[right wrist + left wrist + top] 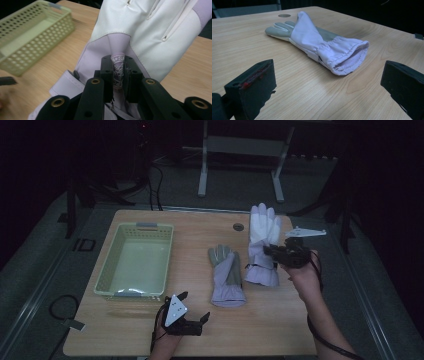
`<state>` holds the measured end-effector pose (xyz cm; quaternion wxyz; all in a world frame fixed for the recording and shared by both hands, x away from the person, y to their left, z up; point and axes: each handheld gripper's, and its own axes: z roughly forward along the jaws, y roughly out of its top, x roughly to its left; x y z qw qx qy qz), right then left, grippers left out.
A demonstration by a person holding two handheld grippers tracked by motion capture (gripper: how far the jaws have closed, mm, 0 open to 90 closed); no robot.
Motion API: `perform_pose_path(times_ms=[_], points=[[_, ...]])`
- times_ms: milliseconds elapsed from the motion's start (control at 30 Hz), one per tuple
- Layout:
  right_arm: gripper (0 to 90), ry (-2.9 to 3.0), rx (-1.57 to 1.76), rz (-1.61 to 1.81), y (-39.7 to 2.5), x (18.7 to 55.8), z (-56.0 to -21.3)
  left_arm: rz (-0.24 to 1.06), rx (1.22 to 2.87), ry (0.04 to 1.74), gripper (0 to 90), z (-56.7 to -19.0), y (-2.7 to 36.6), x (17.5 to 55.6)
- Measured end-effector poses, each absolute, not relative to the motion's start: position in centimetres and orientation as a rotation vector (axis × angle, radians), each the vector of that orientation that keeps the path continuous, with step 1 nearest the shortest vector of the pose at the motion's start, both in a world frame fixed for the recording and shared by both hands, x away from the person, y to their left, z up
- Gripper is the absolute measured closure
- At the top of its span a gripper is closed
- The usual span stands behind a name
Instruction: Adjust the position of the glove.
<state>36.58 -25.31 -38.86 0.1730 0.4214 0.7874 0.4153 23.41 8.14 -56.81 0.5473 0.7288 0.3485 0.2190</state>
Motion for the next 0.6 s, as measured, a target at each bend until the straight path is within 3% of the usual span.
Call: perform_pose_path(times_ms=[333, 600], points=[[79.8, 2.302, 1.178, 1.25, -20.1, 35.7, -39.8, 0.52, 1.727, 0.821, 0.0, -56.8, 8.1, 23.4], [79.6, 2.401, 1.189, 1.157, -17.5, 36.1, -42.9, 0.524, 1.733, 0.815, 0.0, -56.8, 8.1, 23.3]])
